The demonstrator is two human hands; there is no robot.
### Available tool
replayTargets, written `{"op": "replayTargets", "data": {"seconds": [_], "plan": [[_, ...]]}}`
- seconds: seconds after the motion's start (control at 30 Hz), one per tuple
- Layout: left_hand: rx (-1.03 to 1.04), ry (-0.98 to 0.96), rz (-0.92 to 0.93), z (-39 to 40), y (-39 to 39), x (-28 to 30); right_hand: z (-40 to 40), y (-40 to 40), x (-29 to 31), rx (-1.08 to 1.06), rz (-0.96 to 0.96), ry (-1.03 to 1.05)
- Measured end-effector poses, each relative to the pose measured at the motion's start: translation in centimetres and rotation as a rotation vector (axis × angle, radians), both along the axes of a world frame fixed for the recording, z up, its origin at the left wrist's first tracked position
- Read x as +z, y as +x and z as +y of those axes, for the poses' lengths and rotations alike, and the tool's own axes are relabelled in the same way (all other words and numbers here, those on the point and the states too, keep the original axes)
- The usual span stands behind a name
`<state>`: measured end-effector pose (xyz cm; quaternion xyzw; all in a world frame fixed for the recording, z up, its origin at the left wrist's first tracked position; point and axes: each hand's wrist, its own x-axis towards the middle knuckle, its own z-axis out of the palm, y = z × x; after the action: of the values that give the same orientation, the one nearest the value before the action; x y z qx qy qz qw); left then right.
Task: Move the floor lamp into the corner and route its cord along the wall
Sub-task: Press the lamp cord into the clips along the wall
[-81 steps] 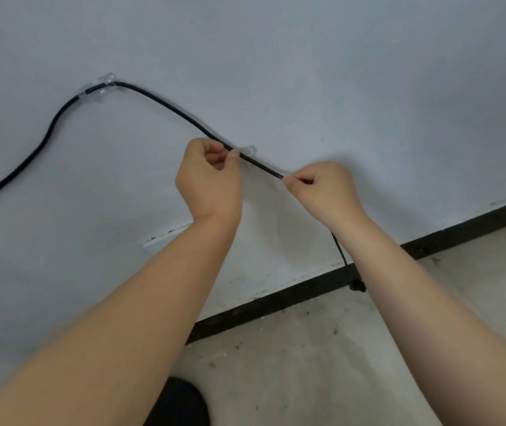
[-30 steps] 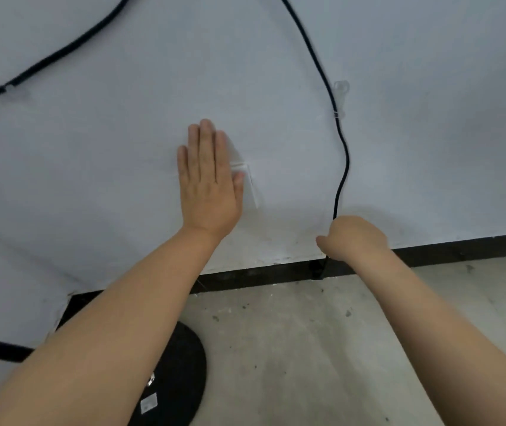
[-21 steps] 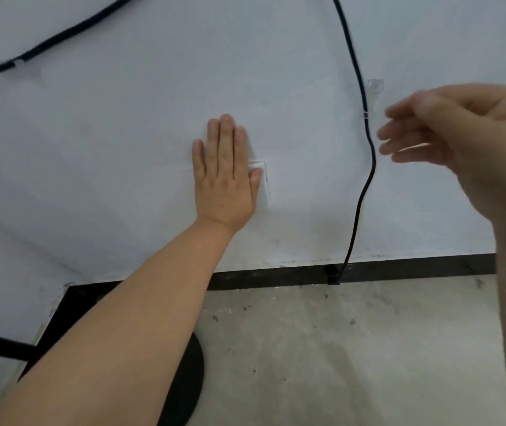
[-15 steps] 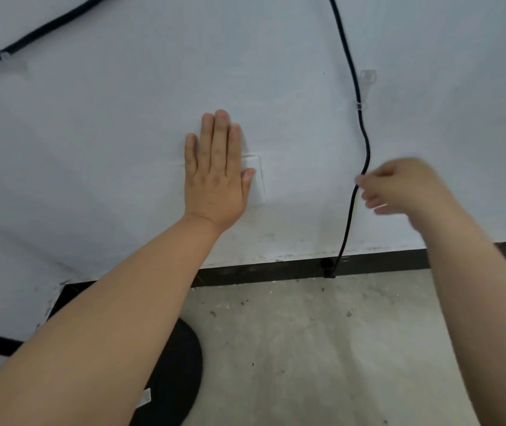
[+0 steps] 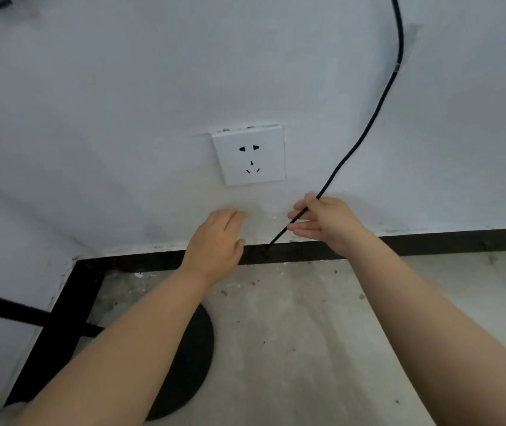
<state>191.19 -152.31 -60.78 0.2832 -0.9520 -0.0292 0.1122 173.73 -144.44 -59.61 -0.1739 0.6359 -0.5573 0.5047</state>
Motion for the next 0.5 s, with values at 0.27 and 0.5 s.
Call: {"op": "replayTargets", "data": {"seconds": [0.27, 0.5], "plan": [[0.275, 0.661, 0.173, 0.9, -3.6, -3.0, -0.5, -0.3, -1.4, -0.088, -0.268, -0.211], [0.272, 0.649, 0.186, 0.7, -4.5, -3.3, -0.7, -0.3, -4.1, -0.151, 0.265, -0.053]]}}
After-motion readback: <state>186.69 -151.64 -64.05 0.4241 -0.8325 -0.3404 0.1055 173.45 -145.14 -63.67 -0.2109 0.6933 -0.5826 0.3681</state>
